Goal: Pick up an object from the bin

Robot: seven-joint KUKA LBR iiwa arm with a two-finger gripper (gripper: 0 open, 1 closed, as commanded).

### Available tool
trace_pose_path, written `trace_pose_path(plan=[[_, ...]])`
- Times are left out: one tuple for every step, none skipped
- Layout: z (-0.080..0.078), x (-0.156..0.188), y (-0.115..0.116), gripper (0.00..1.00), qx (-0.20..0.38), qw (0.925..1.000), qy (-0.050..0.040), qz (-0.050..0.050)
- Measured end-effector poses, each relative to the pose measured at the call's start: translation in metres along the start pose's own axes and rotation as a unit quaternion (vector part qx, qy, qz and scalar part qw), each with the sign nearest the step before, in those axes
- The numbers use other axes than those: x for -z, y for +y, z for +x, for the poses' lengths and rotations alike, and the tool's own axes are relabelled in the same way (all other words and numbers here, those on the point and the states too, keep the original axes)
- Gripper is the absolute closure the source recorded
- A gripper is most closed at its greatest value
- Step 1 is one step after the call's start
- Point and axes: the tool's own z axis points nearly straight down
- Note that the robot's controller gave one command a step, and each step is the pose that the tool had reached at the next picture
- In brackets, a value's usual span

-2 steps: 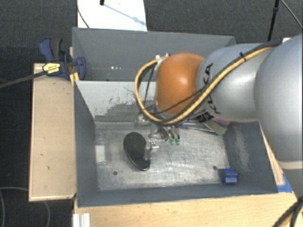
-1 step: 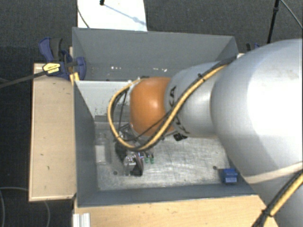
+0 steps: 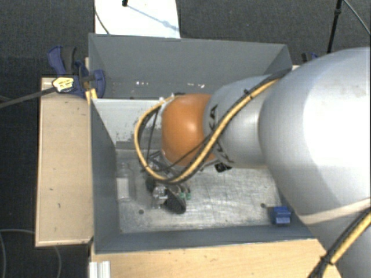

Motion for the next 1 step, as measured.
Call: trace_pose_path(plan=[[-0.0081,0.1327,0.0089,1.00,0.130,0.9915,-0.0011,0.001]])
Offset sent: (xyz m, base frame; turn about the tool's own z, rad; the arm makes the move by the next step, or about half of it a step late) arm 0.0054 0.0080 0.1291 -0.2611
